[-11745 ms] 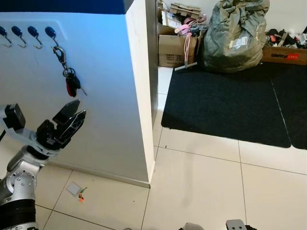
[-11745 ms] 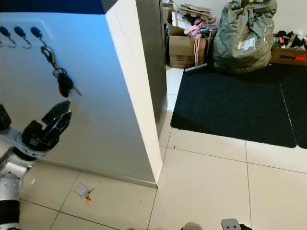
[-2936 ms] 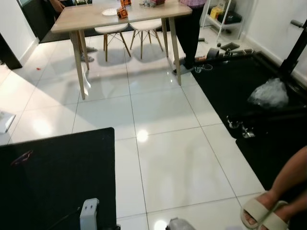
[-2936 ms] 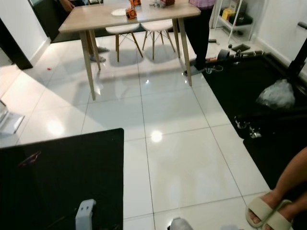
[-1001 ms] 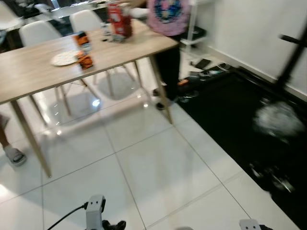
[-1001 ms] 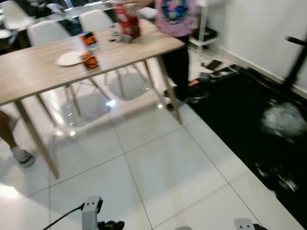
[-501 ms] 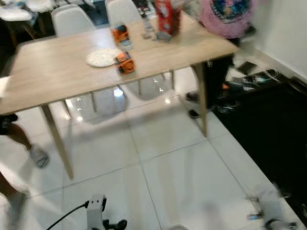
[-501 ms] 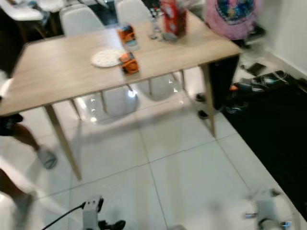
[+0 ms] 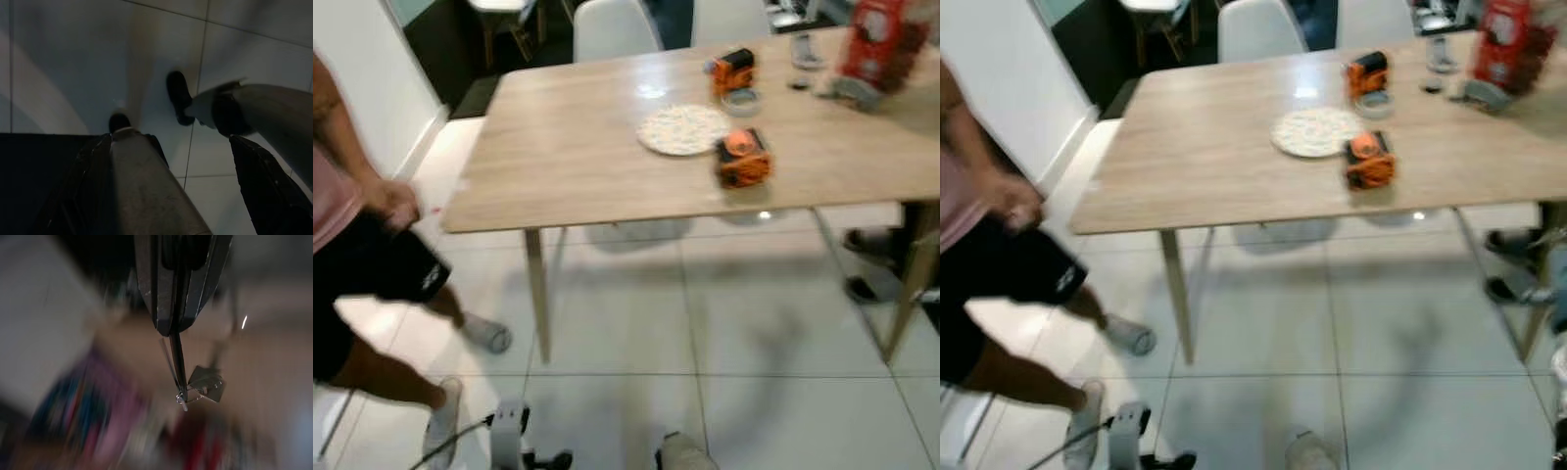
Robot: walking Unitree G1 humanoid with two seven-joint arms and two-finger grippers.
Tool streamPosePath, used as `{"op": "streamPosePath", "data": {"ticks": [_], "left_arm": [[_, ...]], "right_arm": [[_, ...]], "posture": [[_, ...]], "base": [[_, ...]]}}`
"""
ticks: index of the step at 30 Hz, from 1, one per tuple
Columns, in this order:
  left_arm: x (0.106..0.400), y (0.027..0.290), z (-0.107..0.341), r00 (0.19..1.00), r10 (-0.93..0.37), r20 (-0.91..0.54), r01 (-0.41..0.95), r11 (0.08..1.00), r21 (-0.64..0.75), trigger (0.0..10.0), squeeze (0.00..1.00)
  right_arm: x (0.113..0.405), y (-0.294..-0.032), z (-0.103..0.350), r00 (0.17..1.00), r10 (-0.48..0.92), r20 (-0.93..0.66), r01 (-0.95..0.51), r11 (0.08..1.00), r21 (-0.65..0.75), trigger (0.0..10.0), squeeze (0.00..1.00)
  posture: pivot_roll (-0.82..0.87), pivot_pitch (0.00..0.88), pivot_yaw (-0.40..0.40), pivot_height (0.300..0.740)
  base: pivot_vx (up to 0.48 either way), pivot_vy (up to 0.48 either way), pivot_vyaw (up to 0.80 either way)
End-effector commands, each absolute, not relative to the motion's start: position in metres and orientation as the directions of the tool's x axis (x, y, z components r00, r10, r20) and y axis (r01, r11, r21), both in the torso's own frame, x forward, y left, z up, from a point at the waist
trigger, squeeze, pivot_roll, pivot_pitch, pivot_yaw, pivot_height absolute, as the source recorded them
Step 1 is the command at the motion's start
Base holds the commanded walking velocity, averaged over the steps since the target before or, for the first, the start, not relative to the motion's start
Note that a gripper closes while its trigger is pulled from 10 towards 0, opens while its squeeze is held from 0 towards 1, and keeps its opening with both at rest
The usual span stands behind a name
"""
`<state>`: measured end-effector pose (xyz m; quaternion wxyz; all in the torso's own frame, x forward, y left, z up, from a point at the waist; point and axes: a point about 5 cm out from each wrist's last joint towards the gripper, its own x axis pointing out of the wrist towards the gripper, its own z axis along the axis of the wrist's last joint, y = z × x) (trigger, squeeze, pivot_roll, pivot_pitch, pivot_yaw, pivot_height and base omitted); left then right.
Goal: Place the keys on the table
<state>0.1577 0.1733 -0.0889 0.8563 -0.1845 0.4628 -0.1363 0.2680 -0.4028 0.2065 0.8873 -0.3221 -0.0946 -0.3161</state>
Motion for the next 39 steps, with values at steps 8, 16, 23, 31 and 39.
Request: {"op": "streamPosePath", "data": {"ticks": [8,16,23,31,39], "left_arm": [[0.138,0.172,-0.097,0.473,-0.417,-0.776,0.052,0.892,-0.448,10.0,0.00],[0.137,0.172,-0.097,0.472,-0.422,-0.774,0.052,0.890,-0.453,10.0,0.00],[0.136,0.172,-0.097,0.468,-0.429,-0.772,0.054,0.887,-0.460,10.0,0.00],[0.135,0.169,-0.097,0.461,-0.442,-0.769,0.065,0.882,-0.468,10.0,0.00],[0.137,0.167,-0.097,0.468,-0.447,-0.763,0.064,0.878,-0.475,10.0,0.00]], "right_arm": [[0.255,-0.390,0.292,0.607,-0.426,0.670,0.794,0.305,-0.526,10.0,0.00],[0.245,-0.351,0.364,0.517,-0.185,0.836,0.830,0.346,-0.437,10.0,0.00],[0.230,-0.322,0.412,0.445,-0.020,0.895,0.863,0.278,-0.423,10.0,0.00],[0.232,-0.305,0.426,0.474,0.060,0.878,0.841,0.266,-0.472,10.0,0.19],[0.305,-0.371,0.311,0.894,-0.239,0.378,0.443,0.366,-0.818,10.0,1.00]], "posture": [[-0.27,0.111,0.144,0.740],[-0.28,0.120,0.143,0.740],[-0.28,0.122,0.144,0.740],[-0.28,0.123,0.144,0.740],[-0.29,0.114,0.140,0.740]], "base": [[0.000,0.000,0.00],[0.000,0.000,0.00],[0.000,0.000,0.00],[0.000,0.000,0.00],[0.000,0.000,0.00]]}}
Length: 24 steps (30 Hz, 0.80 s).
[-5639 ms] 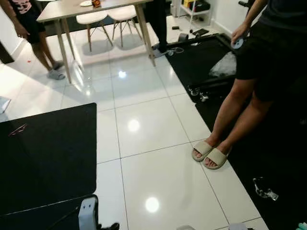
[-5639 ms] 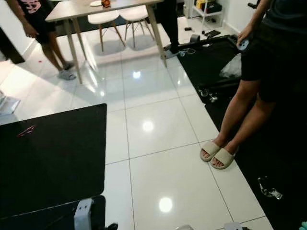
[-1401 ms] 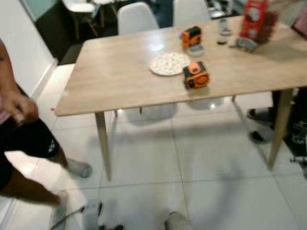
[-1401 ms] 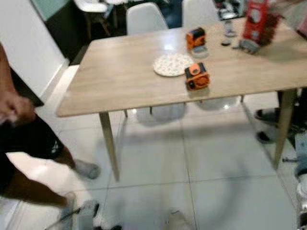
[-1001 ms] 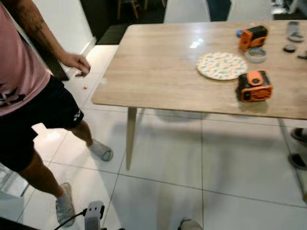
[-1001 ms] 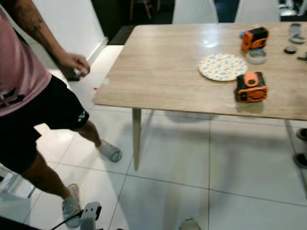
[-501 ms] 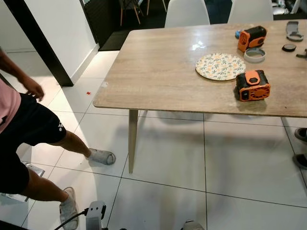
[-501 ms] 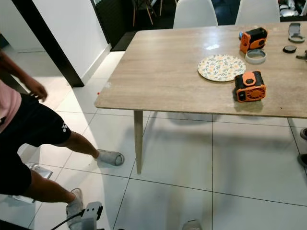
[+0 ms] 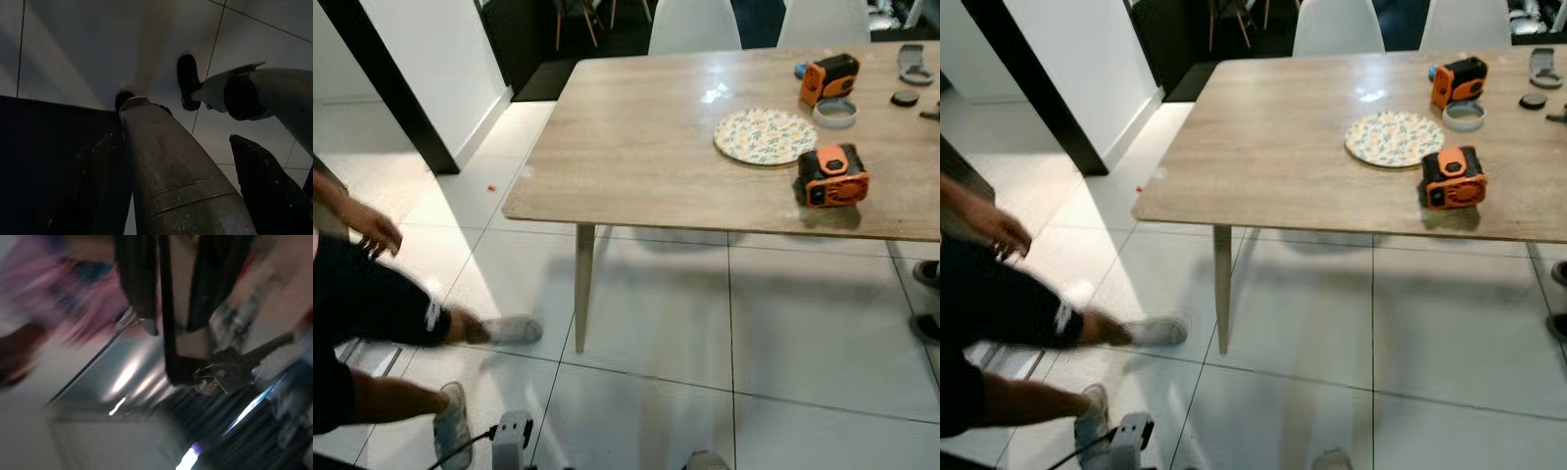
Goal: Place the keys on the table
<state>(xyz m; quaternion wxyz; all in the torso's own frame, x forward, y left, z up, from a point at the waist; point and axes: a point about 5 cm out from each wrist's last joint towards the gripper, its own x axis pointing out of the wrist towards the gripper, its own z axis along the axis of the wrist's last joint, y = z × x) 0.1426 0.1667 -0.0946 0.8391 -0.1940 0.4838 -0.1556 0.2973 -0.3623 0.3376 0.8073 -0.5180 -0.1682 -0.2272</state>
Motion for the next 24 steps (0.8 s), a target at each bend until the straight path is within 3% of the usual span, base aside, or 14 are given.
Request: {"op": "streamPosePath", "data": {"ticks": [1,2,3,4,5,12,14,15,16,17,19,21,22,24], "left_arm": [[0.137,0.168,-0.097,0.469,-0.446,-0.762,0.063,0.878,-0.475,10.0,0.00],[0.137,0.168,-0.097,0.469,-0.446,-0.762,0.063,0.878,-0.475,10.0,0.00],[0.136,0.168,-0.097,0.469,-0.446,-0.762,0.061,0.877,-0.476,10.0,0.00],[0.136,0.168,-0.097,0.469,-0.446,-0.762,0.061,0.877,-0.476,10.0,0.00],[0.135,0.169,-0.097,0.472,-0.441,-0.763,0.049,0.878,-0.477,10.0,0.00],[0.125,0.172,-0.100,0.449,-0.448,-0.773,0.049,0.876,-0.479,10.0,0.00],[0.124,0.175,-0.100,0.448,-0.444,-0.776,0.050,0.879,-0.474,10.0,0.00],[0.124,0.175,-0.100,0.448,-0.444,-0.776,0.050,0.879,-0.474,10.0,0.00],[0.126,0.179,-0.099,0.452,-0.437,-0.777,0.048,0.882,-0.468,10.0,0.00],[0.126,0.179,-0.099,0.452,-0.437,-0.777,0.048,0.882,-0.468,10.0,0.00],[0.127,0.180,-0.098,0.453,-0.438,-0.777,0.058,0.883,-0.465,10.0,0.00],[0.128,0.179,-0.098,0.449,-0.441,-0.777,0.067,0.884,-0.463,10.0,0.00],[0.128,0.179,-0.098,0.449,-0.441,-0.777,0.067,0.884,-0.463,10.0,0.00],[0.128,0.178,-0.098,0.448,-0.441,-0.777,0.069,0.884,-0.462,10.0,0.00]], "right_arm": [[0.308,-0.380,0.289,0.921,-0.290,0.261,0.358,0.361,-0.861,10.0,1.00],[0.308,-0.380,0.289,0.921,-0.290,0.261,0.358,0.361,-0.861,10.0,1.00],[0.308,-0.383,0.277,0.926,-0.309,0.217,0.326,0.366,-0.871,10.0,0.65],[0.308,-0.383,0.277,0.926,-0.309,0.217,0.326,0.366,-0.871,10.0,0.65],[0.306,-0.380,0.270,0.936,-0.292,0.198,0.300,0.363,-0.882,10.0,0.00],[0.294,-0.378,0.246,0.935,-0.296,0.195,0.306,0.399,-0.864,10.0,0.00],[0.292,-0.373,0.217,0.964,-0.261,0.060,0.191,0.515,-0.836,10.0,0.00],[0.292,-0.373,0.217,0.964,-0.261,0.060,0.191,0.515,-0.836,10.0,0.00],[0.288,-0.358,0.171,0.973,-0.143,-0.179,-0.041,0.661,-0.750,10.0,0.00],[0.288,-0.358,0.171,0.973,-0.143,-0.179,-0.041,0.661,-0.750,10.0,0.00],[0.273,-0.335,0.124,0.909,0.040,-0.414,-0.305,0.742,-0.597,10.0,0.00],[0.248,-0.318,0.083,0.786,0.172,-0.593,-0.500,0.742,-0.447,10.0,0.00],[0.248,-0.318,0.083,0.786,0.172,-0.593,-0.500,0.742,-0.447,10.0,0.00],[0.226,-0.310,0.052,0.685,0.229,-0.692,-0.551,0.784,-0.285,10.0,0.00]], "posture": [[-0.29,0.113,0.132,0.740],[-0.29,0.113,0.132,0.740],[-0.28,0.116,0.131,0.740],[-0.28,0.116,0.131,0.740],[-0.28,0.119,0.134,0.740],[-0.29,0.134,0.153,0.740],[-0.29,0.134,0.153,0.740],[-0.29,0.134,0.153,0.740],[-0.29,0.137,0.152,0.740],[-0.29,0.137,0.152,0.740],[-0.29,0.138,0.155,0.740],[-0.29,0.139,0.155,0.740],[-0.29,0.139,0.155,0.740],[-0.29,0.139,0.155,0.740]], "base": [[0.000,0.000,0.00],[0.000,0.000,0.00],[0.000,0.000,0.00],[0.000,0.000,0.00],[0.000,0.000,0.00],[0.000,0.000,0.00],[0.000,0.000,0.00],[0.000,0.000,0.00],[0.000,0.000,0.00],[0.000,0.000,0.00],[0.000,0.000,0.00],[0.000,0.000,0.00],[0.000,0.000,0.00],[0.000,0.000,0.00]]}}
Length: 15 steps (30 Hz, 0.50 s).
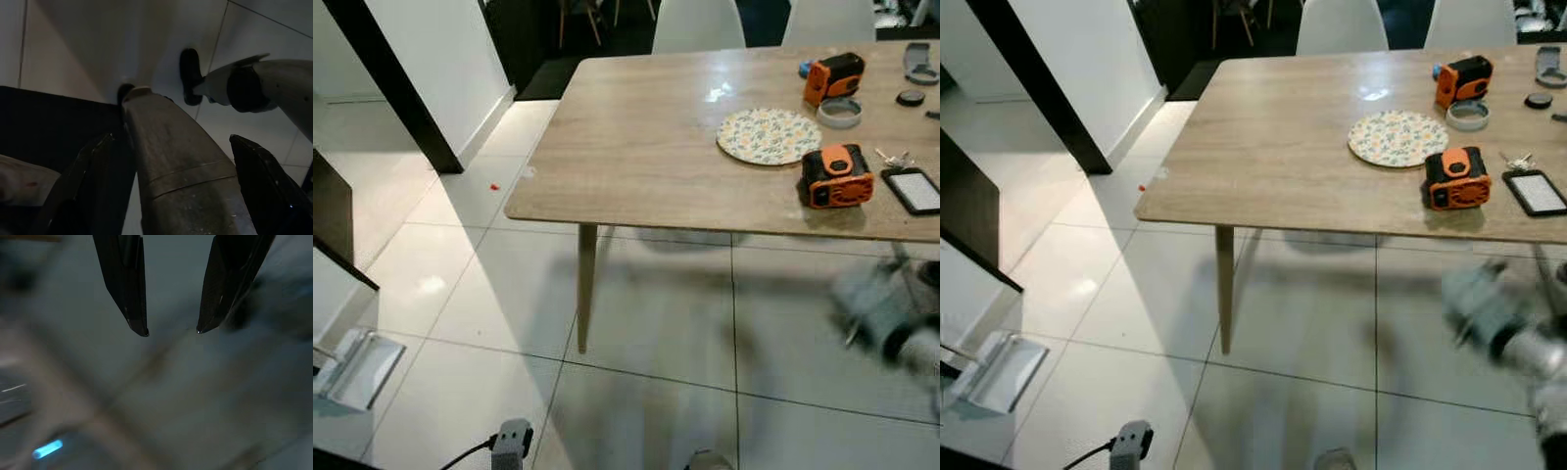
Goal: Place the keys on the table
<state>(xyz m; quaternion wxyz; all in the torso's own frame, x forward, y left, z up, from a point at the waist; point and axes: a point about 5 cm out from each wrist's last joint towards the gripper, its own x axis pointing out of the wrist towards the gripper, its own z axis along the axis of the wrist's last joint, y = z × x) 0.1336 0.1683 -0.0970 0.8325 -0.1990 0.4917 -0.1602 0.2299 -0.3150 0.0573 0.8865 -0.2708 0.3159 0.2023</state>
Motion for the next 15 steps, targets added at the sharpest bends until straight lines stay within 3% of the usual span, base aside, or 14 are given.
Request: {"op": "streamPosePath", "data": {"ticks": [1,2,3,8,9,12,14,15], "left_arm": [[0.128,0.178,-0.098,0.449,-0.442,-0.776,0.069,0.883,-0.463,10.0,0.00],[0.128,0.178,-0.098,0.449,-0.442,-0.776,0.069,0.883,-0.463,10.0,0.00],[0.128,0.176,-0.099,0.443,-0.442,-0.780,0.073,0.885,-0.459,10.0,0.00],[0.128,0.176,-0.099,0.445,-0.432,-0.785,0.075,0.891,-0.448,10.0,0.00],[0.129,0.177,-0.099,0.456,-0.415,-0.787,0.068,0.898,-0.434,10.0,0.00],[0.130,0.178,-0.099,0.462,-0.406,-0.788,0.062,0.902,-0.428,10.0,0.00],[0.137,0.182,-0.096,0.492,-0.375,-0.786,0.052,0.914,-0.403,10.0,0.00],[0.137,0.182,-0.096,0.492,-0.375,-0.786,0.052,0.914,-0.403,10.0,0.00]], "right_arm": [[0.212,-0.305,0.037,0.616,0.266,-0.742,-0.586,0.784,-0.205,10.0,0.00],[0.212,-0.305,0.037,0.616,0.266,-0.742,-0.586,0.784,-0.205,10.0,0.00],[0.181,-0.298,-0.003,0.461,0.293,-0.838,-0.598,0.800,-0.050,10.0,0.00],[0.156,-0.296,-0.043,0.385,0.188,-0.903,-0.504,0.863,-0.035,10.0,0.00],[0.141,-0.291,-0.063,0.378,0.078,-0.923,-0.381,0.921,-0.078,10.0,0.00],[0.132,-0.286,-0.072,0.366,0.025,-0.930,-0.312,0.945,-0.098,10.0,0.00],[0.098,-0.256,-0.097,0.302,-0.011,-0.953,-0.114,0.992,-0.048,10.0,0.00],[0.098,-0.256,-0.097,0.302,-0.011,-0.953,-0.114,0.992,-0.048,10.0,0.00]], "posture": [[-0.29,0.139,0.155,0.740],[-0.29,0.139,0.155,0.740],[-0.29,0.139,0.158,0.740],[-0.29,0.139,0.158,0.740],[-0.29,0.139,0.156,0.740],[-0.29,0.134,0.154,0.740],[-0.29,0.132,0.147,0.740],[-0.29,0.132,0.147,0.740]], "base": [[0.000,0.000,0.00],[0.000,0.000,0.00],[0.000,0.000,0.00],[0.000,0.000,0.00],[0.000,0.000,0.00],[0.000,0.000,0.00],[0.000,0.000,0.00],[0.000,0.000,0.00]]}}
